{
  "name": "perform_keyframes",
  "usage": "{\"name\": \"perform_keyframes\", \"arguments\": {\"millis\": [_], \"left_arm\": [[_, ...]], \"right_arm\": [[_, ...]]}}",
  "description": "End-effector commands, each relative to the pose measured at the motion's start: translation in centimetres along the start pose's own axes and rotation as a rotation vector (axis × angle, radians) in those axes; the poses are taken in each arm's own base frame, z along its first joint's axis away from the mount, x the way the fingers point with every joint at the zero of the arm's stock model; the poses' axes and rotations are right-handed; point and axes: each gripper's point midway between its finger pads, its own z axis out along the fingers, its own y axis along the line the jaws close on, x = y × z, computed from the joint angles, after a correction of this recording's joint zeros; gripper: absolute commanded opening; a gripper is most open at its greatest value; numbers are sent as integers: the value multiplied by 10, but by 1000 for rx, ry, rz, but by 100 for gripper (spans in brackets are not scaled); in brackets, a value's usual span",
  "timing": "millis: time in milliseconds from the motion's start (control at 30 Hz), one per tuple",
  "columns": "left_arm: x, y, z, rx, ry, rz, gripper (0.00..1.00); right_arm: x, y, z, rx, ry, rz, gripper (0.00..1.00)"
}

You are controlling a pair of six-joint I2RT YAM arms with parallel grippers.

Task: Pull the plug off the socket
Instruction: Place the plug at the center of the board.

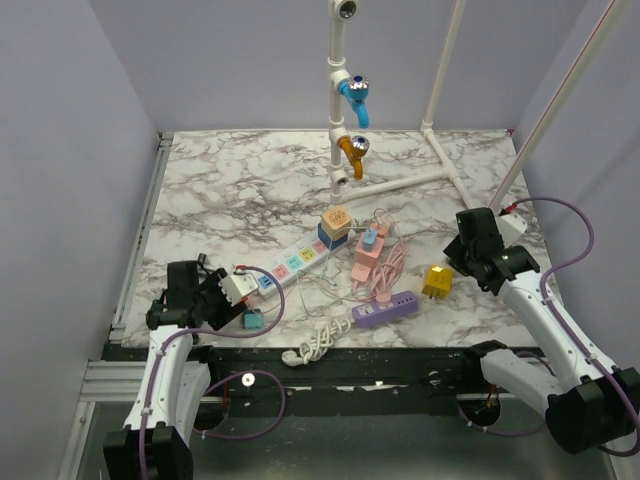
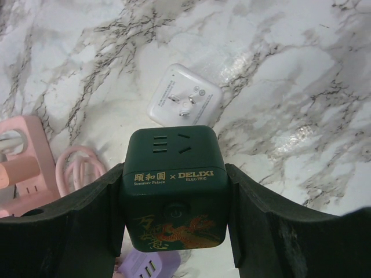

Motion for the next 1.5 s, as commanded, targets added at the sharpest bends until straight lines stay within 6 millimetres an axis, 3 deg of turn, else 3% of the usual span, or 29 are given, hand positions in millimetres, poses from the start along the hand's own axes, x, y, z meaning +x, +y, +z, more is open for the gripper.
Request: {"name": "perform_keyframes", "arguments": {"millis": [0, 100, 200, 467, 533, 767, 1067, 1467], "left_arm": [[2, 12, 4, -44, 4, 31, 0], [-4, 15, 4, -52, -19, 18, 0], [-7, 15, 2, -44, -26, 11, 16], [-25, 16, -10, -42, -82, 9, 74], [-34, 18, -14, -48, -108, 12, 97], [-72, 25, -39, -47, -207, 49, 99], [-112, 30, -65, -37, -325, 108, 99], [-124, 28, -68, -23, -357, 143, 99]], "right_arm": [[-11, -23, -1, 96, -84, 65, 1], [-15, -24, -1, 106, -113, 112, 1], [-12, -20, 3, 106, -99, 136, 1], [21, -35, 16, 257, 21, 184, 1], [27, -41, 16, 304, 43, 196, 1], [36, -37, 9, 233, 77, 246, 2], [77, -49, 31, 302, 163, 270, 26], [71, -43, 35, 268, 133, 293, 49]]}}
